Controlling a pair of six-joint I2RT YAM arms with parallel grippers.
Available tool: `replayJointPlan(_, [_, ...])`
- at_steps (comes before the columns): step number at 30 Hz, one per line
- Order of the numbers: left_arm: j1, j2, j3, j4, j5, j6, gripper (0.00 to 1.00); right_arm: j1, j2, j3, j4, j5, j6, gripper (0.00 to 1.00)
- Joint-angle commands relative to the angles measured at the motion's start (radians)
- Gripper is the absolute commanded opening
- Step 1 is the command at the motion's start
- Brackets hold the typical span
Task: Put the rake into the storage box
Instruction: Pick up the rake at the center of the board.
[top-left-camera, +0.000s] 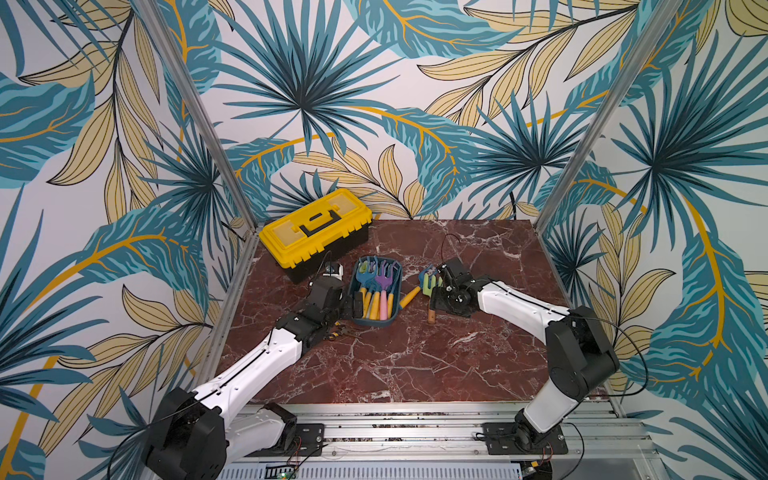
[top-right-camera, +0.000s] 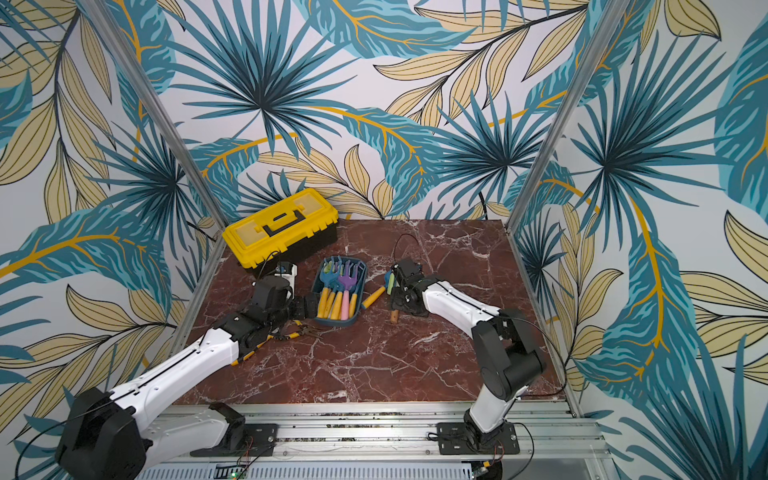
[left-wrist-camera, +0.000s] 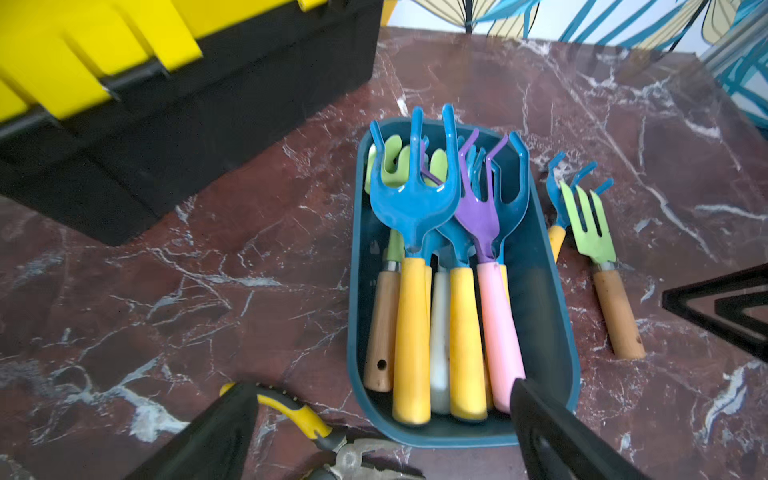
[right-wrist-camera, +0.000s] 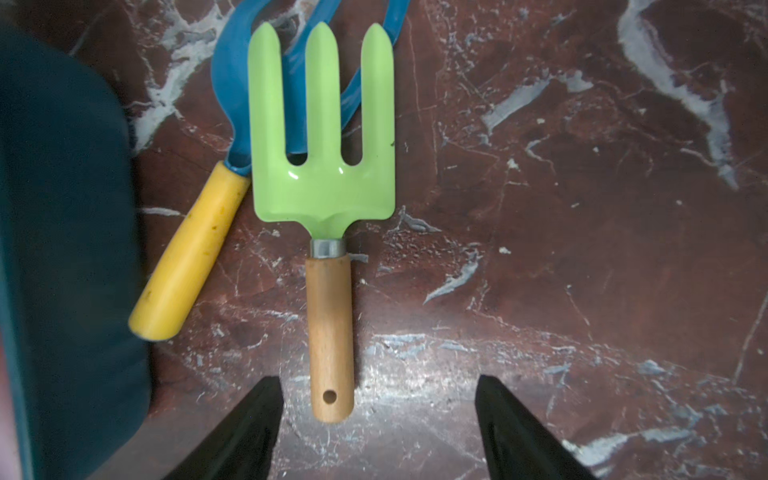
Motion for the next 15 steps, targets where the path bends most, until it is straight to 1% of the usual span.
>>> replayJointPlan(1, [0.006,-0.042,-0.044,0.103,-0.043,-0.019,1.0,0.015,0.056,0.046,-0.065,0.052,0.021,0.76])
replayJointPlan(9, [0.005,-0.03,-0.03,0.08,-0.054,-0.024,1.0,0.035,0.191,0.144,-0.079,0.047,0.036,0.74])
replayJointPlan(11, [0.006,-0.035,-0.03,0.077,-0.058,-0.024,1.0,0.037,0.22,0.158,-0.079,0.052,0.041,0.7])
replayJointPlan(14, [0.006,-0.047,-0.034,0.078,-0.062,-0.027,1.0,0.036,0.259,0.184,-0.08,0.05,0.044,0.68])
replayJointPlan(15, [0.006,-0.053,-0.038,0.081,-0.062,-0.028,1.0,0.036,0.27,0.191,-0.079,0.047,0.044,0.66])
